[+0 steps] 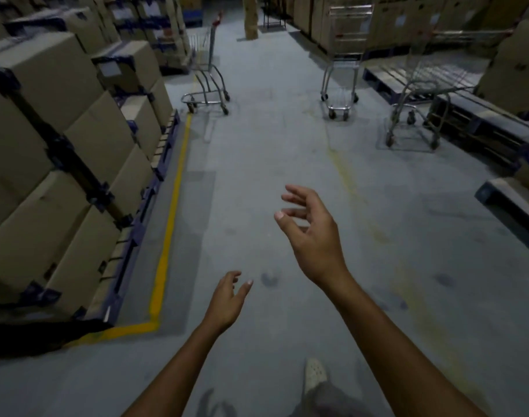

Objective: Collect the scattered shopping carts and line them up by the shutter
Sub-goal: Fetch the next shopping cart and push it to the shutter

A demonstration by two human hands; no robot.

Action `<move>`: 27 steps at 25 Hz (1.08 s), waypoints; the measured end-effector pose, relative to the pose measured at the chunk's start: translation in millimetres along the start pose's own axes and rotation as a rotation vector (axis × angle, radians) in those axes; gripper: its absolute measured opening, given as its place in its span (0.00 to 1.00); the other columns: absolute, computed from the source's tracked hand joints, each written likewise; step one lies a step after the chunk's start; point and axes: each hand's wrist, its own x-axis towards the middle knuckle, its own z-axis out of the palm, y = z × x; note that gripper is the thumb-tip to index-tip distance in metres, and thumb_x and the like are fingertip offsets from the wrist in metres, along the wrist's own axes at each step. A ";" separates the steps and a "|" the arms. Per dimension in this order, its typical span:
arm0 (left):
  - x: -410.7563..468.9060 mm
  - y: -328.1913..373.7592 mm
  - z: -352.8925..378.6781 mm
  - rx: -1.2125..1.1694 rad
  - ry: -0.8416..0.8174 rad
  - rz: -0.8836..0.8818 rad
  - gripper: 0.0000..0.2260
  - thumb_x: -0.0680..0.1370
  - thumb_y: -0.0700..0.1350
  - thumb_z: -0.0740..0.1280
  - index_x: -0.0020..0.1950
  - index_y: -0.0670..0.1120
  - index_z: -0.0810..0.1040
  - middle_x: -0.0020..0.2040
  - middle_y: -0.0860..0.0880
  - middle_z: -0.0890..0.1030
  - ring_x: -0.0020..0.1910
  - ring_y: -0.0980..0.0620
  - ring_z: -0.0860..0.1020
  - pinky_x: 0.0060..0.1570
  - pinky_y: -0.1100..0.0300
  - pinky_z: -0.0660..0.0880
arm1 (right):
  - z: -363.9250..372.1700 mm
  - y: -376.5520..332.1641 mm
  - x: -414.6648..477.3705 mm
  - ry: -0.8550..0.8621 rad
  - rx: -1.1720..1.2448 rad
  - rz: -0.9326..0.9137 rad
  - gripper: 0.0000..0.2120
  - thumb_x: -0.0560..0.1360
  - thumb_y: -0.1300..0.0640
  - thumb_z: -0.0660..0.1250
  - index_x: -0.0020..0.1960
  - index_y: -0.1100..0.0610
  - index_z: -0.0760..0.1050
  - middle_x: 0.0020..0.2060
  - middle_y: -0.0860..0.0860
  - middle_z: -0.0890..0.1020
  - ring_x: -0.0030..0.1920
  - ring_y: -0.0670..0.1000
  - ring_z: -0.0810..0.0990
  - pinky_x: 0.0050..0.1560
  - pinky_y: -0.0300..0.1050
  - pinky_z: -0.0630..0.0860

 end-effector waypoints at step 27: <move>941.2 161.3 -153.1 -0.096 0.168 -0.066 0.20 0.78 0.59 0.63 0.64 0.49 0.72 0.62 0.46 0.75 0.60 0.48 0.75 0.60 0.54 0.72 | 180.3 139.7 943.4 -0.210 0.108 -0.072 0.18 0.76 0.51 0.67 0.65 0.47 0.72 0.58 0.44 0.79 0.53 0.43 0.80 0.51 0.43 0.80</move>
